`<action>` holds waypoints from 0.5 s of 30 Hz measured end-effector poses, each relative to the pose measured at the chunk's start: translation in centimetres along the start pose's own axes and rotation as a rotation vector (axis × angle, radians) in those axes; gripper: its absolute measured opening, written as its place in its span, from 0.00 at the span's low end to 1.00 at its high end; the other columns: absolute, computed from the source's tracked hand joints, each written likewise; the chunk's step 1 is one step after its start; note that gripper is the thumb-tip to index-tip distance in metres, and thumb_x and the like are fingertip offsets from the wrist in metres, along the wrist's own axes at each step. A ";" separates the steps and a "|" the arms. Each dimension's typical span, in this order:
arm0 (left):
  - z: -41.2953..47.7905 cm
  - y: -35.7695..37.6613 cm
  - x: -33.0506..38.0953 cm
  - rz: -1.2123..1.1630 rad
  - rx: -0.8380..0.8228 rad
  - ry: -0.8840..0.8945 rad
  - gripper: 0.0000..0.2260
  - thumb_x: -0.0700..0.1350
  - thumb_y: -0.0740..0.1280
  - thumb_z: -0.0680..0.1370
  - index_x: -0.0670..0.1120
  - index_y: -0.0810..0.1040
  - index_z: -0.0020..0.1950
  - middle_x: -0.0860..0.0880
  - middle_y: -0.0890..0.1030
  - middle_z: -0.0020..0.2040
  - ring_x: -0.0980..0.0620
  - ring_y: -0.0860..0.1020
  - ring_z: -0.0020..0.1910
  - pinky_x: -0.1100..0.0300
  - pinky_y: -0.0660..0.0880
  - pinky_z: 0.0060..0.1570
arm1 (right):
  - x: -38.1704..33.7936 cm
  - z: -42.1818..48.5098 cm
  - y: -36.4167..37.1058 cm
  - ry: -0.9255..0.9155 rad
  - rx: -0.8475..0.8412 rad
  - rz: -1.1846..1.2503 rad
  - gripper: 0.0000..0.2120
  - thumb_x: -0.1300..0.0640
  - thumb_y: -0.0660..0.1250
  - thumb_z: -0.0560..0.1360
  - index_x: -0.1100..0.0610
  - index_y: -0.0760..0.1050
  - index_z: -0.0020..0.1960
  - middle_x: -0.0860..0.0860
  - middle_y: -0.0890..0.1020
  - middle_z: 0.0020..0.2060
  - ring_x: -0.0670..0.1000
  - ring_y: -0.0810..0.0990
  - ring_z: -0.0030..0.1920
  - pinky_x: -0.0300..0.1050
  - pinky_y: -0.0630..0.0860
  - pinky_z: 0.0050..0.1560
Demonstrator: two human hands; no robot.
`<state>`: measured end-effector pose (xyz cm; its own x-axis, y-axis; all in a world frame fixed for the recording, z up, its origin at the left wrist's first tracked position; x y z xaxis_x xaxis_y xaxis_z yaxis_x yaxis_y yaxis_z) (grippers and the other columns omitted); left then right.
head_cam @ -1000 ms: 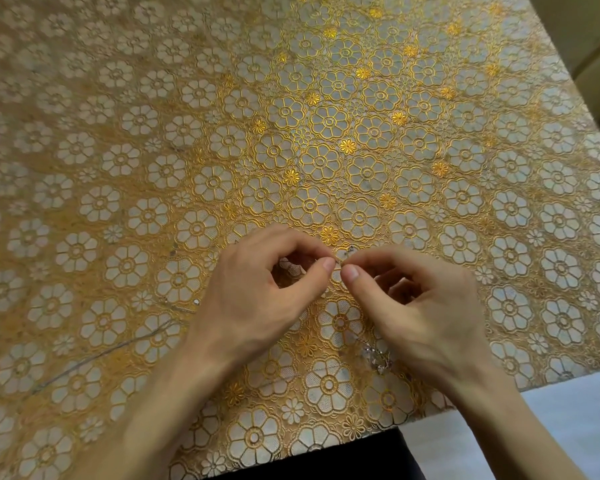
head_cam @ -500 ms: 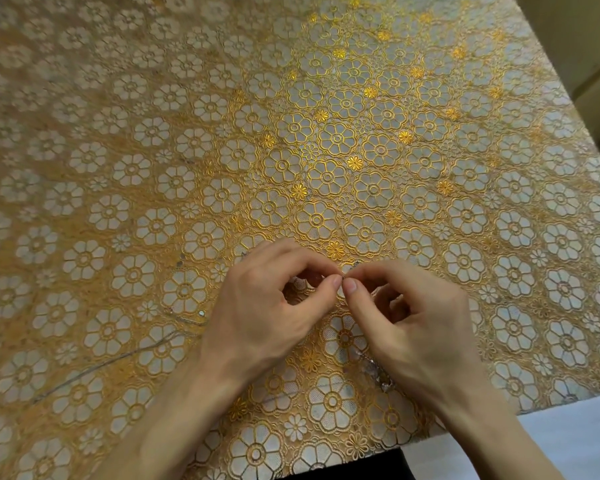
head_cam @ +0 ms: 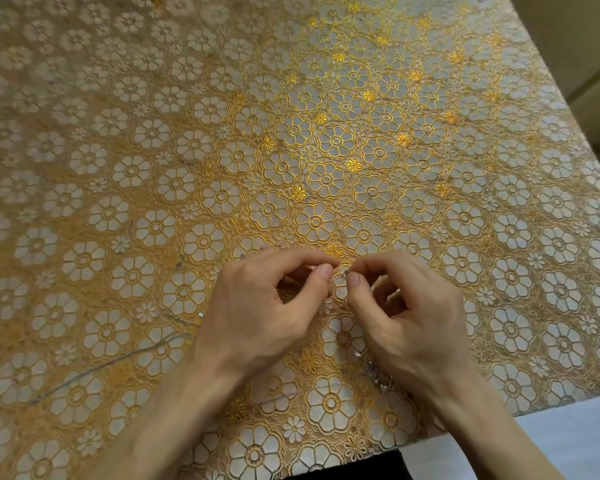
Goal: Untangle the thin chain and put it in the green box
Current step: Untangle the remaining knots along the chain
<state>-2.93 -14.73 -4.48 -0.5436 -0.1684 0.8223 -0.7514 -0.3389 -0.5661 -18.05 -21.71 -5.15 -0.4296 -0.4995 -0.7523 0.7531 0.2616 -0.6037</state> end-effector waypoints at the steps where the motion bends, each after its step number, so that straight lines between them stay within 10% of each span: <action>1: 0.2 -0.1 -0.1 -0.020 -0.006 -0.018 0.06 0.50 0.70 0.77 0.56 0.85 0.51 0.60 0.85 0.39 0.63 0.82 0.37 0.69 0.75 0.36 | 0.0 0.1 0.0 -0.005 -0.003 0.004 0.01 0.57 0.70 0.75 0.52 0.79 0.45 0.41 0.79 0.39 0.43 0.76 0.33 0.36 0.73 0.33; 15: 1.4 -1.6 1.8 0.008 -0.038 0.196 0.05 0.43 0.75 0.76 0.49 0.86 0.52 0.57 0.85 0.47 0.68 0.80 0.39 0.73 0.75 0.31 | -1.0 0.9 -0.6 -0.103 -0.025 0.016 0.01 0.58 0.70 0.78 0.54 0.79 0.49 0.43 0.79 0.42 0.42 0.75 0.34 0.31 0.69 0.34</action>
<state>-2.24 -15.80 -2.00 -0.6093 0.0133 0.7929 -0.7582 -0.3027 -0.5775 -17.59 -22.15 -3.83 -0.3628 -0.5769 -0.7318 0.7465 0.2902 -0.5988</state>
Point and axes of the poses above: each hand's wrist, its own z-axis towards the middle knuckle, its own y-axis out of the palm, x = y × z, the point moved 6 cm from there along z, towards the middle knuckle
